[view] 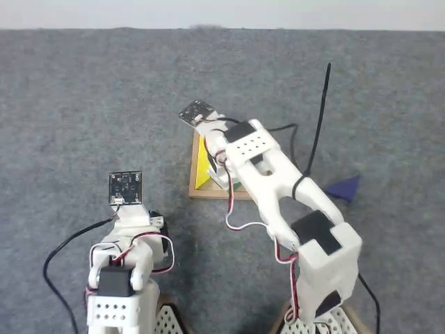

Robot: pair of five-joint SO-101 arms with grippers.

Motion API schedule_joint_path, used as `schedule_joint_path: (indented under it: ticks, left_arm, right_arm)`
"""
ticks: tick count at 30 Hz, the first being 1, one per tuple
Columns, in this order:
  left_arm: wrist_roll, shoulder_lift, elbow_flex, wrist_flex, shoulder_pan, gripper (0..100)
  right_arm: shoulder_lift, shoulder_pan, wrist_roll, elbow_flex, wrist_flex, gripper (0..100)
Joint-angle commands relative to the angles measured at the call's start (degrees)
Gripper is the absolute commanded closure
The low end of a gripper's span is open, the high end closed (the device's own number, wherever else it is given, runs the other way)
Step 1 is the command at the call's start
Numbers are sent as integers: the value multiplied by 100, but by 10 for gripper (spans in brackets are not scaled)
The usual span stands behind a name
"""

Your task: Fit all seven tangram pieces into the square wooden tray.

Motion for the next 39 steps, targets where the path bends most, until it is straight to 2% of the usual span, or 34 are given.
schedule_joint_path:
  ticks: [1,6,19,25,39]
  left_arm:
    - [-88,-114,-75,26,-35,986]
    - [-88,-114,-75,26,-35,986]
    - [-88,-114,-75,26,-35,986]
    - [-88,-114,-75,26,-35,986]
    - [-88,-114,-75,26,-35,986]
  right_arm:
    - [-690,110,-193,589,-708,972]
    - [-576,119,-185,914,-945,972]
    - [75,286,-193,387,-963,974]
    - [-470,435,-334,633,-1024,976]
    - [-2273,418,-431,2611,-2158,972]
